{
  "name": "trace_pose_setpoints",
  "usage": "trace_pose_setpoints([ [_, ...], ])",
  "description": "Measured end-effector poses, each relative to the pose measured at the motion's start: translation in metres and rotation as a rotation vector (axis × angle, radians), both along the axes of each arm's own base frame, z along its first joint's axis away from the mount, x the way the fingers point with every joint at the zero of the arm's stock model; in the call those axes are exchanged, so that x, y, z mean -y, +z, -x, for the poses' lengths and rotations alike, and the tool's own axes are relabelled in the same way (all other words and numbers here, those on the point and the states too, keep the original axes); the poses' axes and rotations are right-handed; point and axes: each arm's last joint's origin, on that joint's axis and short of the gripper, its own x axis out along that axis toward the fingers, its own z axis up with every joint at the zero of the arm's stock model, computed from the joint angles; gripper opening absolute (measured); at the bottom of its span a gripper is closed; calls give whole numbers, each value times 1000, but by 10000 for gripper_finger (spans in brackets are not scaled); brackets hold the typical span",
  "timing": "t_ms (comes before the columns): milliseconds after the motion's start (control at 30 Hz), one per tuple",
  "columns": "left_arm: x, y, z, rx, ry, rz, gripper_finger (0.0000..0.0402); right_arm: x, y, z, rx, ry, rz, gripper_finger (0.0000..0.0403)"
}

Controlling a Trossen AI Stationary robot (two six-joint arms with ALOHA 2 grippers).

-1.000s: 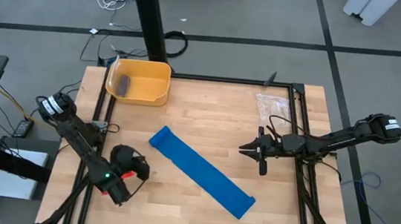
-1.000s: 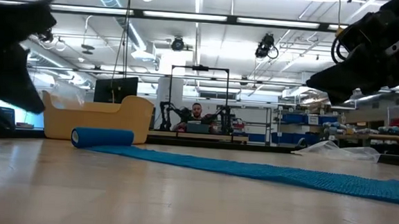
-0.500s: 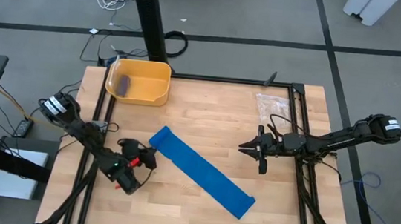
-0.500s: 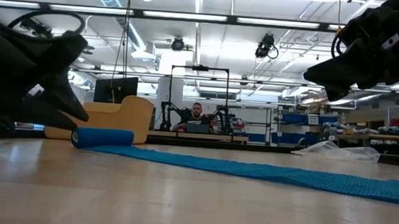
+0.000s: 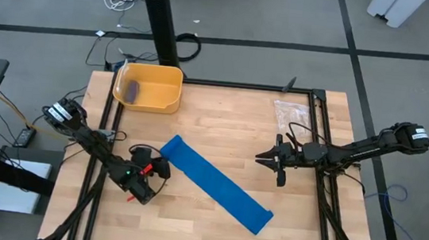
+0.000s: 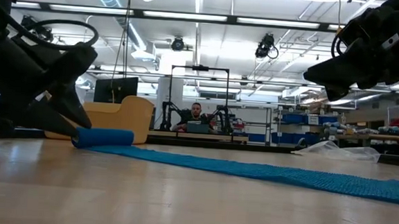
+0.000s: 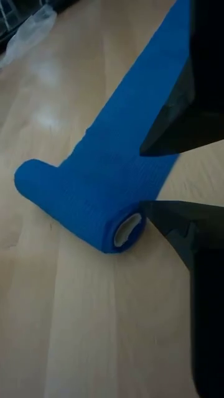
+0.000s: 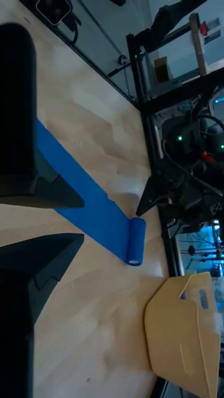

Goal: Roll bandage
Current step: Roll the blue bandage

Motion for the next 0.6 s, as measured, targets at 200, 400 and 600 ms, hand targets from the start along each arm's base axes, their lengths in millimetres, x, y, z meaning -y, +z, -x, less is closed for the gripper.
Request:
trace_pose_setpoints([
  [200, -2, 0, 1, -14, 10, -7, 133, 0, 0, 0, 0, 0, 0, 78],
  [400, -4, -1, 3, -24, 26, -16, 133, 0, 0, 0, 0, 0, 4, 77],
  [600, -8, 0, -2, -23, 32, -25, 133, 0, 0, 0, 0, 1, 5, 77],
])
